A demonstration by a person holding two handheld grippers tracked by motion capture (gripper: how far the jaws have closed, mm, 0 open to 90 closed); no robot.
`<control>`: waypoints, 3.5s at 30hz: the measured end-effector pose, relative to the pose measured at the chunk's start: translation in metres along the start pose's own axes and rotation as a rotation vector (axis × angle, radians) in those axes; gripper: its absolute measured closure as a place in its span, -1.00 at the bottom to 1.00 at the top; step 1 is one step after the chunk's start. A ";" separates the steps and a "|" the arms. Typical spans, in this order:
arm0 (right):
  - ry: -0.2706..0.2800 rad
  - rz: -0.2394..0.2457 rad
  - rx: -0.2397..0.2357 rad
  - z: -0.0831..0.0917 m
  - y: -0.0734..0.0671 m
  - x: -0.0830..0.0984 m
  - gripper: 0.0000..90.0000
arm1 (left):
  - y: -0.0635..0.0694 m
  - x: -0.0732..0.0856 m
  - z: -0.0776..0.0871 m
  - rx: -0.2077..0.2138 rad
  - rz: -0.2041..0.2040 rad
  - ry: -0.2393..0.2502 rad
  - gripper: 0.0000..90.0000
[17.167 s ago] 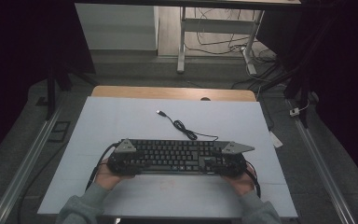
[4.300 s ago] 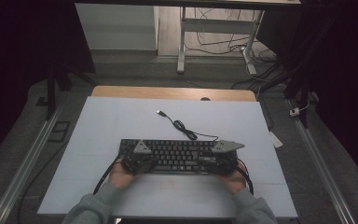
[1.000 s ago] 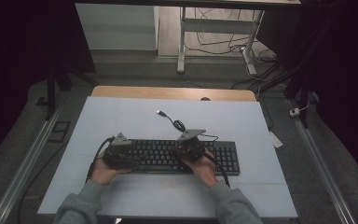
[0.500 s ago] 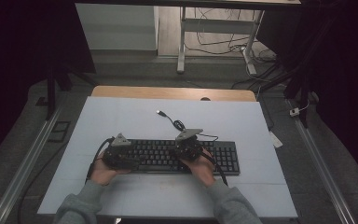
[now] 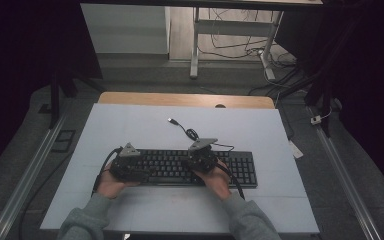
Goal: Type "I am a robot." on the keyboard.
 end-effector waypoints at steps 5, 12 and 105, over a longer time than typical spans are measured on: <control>0.027 0.001 -0.005 0.009 -0.002 -0.001 0.99 | -0.001 0.000 -0.001 -0.002 0.001 -0.003 -0.33; 0.054 -0.013 0.003 0.028 0.003 0.008 0.99 | -0.002 0.000 0.000 -0.004 0.005 0.000 -0.33; 0.084 -0.012 0.025 0.063 0.012 0.064 0.25 | 0.009 -0.028 -0.043 -0.022 -0.076 -0.066 0.96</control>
Point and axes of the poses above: each handheld gripper's, and its own axes: z roughly backward along the jaws, x roughly out of its underside, y roughly to its right, the point moved 10 cm from there along -z, roughly forward along the jaws, and after that the axes turned 15 degrees about -y, right-handed, at the moved point
